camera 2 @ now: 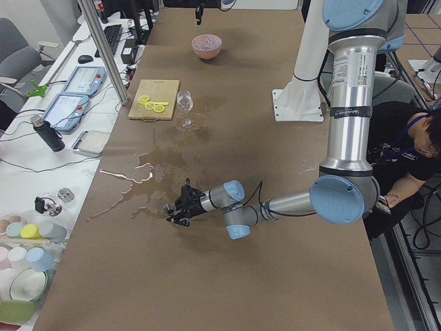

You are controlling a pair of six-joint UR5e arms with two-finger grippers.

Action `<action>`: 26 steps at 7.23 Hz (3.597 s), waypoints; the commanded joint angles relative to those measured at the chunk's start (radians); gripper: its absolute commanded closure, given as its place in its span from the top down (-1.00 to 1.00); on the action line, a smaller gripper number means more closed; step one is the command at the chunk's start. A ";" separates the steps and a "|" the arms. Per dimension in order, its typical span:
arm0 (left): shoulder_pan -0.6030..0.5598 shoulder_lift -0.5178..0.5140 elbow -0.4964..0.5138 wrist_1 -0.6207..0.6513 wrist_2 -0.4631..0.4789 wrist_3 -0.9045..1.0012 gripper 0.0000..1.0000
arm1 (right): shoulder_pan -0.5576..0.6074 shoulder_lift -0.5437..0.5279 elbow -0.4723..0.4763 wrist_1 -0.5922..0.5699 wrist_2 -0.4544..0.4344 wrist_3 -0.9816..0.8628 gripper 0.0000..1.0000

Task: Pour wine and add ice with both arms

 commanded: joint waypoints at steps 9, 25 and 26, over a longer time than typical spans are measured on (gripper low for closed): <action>-0.038 -0.027 -0.119 0.005 0.004 0.070 -0.61 | 0.006 0.048 -0.005 -0.035 -0.004 0.000 -1.00; 0.155 -0.370 -0.547 0.782 0.146 0.296 -0.65 | 0.034 0.120 -0.018 -0.098 -0.015 -0.029 -1.00; 0.179 -0.370 -0.549 0.784 0.176 0.317 -0.66 | 0.033 0.118 -0.021 -0.098 -0.015 -0.031 -1.00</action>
